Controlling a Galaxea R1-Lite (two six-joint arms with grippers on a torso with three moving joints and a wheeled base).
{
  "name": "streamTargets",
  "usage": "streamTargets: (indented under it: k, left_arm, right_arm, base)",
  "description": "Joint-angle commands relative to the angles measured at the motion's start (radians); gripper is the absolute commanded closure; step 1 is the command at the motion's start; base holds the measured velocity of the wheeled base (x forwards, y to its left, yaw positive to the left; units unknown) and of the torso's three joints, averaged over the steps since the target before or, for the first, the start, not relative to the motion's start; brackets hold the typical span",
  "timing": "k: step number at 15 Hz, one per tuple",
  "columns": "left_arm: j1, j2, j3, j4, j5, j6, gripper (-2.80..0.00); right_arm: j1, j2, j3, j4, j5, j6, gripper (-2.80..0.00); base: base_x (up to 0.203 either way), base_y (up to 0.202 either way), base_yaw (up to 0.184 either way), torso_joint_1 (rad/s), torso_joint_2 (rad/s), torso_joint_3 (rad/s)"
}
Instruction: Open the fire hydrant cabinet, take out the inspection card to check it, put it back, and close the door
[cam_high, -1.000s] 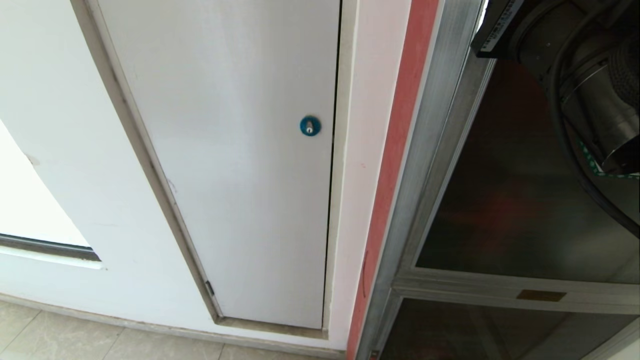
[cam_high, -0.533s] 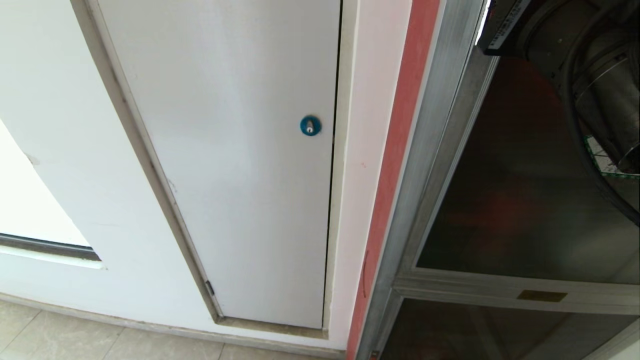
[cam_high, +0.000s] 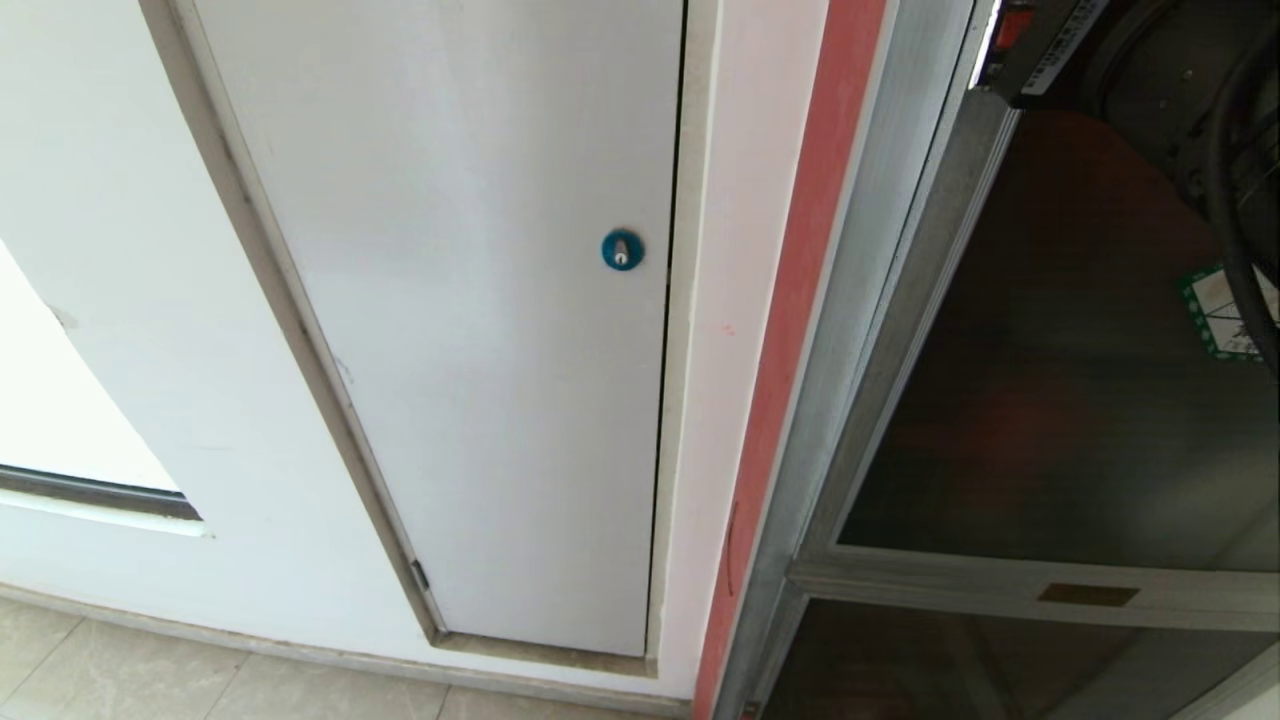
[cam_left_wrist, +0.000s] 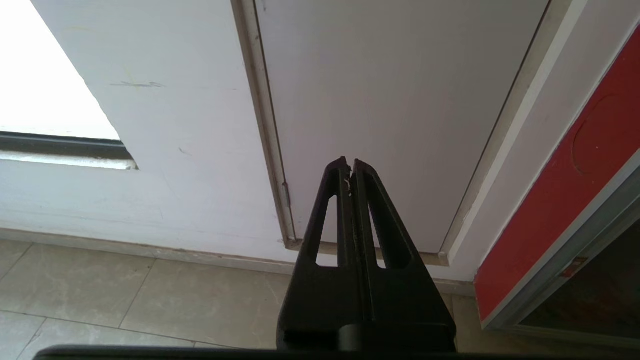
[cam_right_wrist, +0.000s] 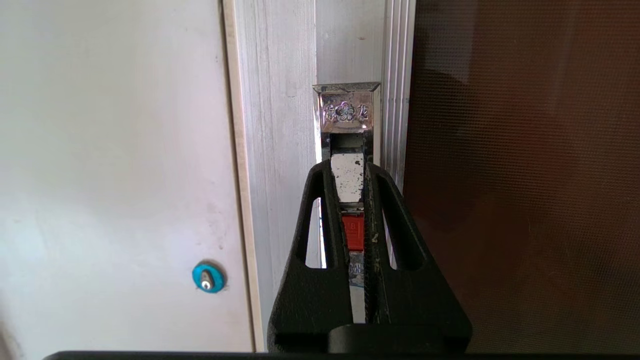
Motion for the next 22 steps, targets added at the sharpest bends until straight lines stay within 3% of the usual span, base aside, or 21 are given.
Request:
streamTargets:
  k: [1, 15, 16, 19, 22]
  left_arm:
    - [0.000, 0.000, 0.000, 0.000, 0.000, 0.000, 0.00]
    - [0.000, 0.000, 0.001, 0.000, 0.000, 0.000, 0.00]
    - [0.000, 0.000, 0.001, 0.001, 0.000, 0.000, 0.00]
    - [0.000, 0.001, 0.000, 0.000, 0.000, 0.001, 0.00]
    - [0.000, 0.000, 0.000, 0.000, 0.000, 0.000, 0.00]
  right_arm:
    - [0.011, -0.032, 0.007, -0.008, -0.010, -0.004, 0.00]
    - [0.017, -0.094, 0.057, 0.018, -0.037, -0.010, 0.00]
    - [0.017, -0.097, 0.060, 0.021, -0.037, -0.010, -2.80]
    - [0.018, -0.110, 0.099, 0.022, -0.044, -0.010, -2.80]
    - [0.074, -0.147, 0.123, 0.081, -0.047, -0.010, -2.80]
  base:
    - [0.000, 0.000, 0.000, 0.000, 0.00, 0.000]
    - [0.000, 0.000, 0.000, 0.000, 0.00, 0.000]
    - [0.000, 0.000, 0.000, 0.000, 0.00, 0.000]
    - [0.000, 0.000, 0.000, 0.000, 0.00, 0.000]
    - [0.000, 0.000, 0.000, 0.000, 0.00, 0.000]
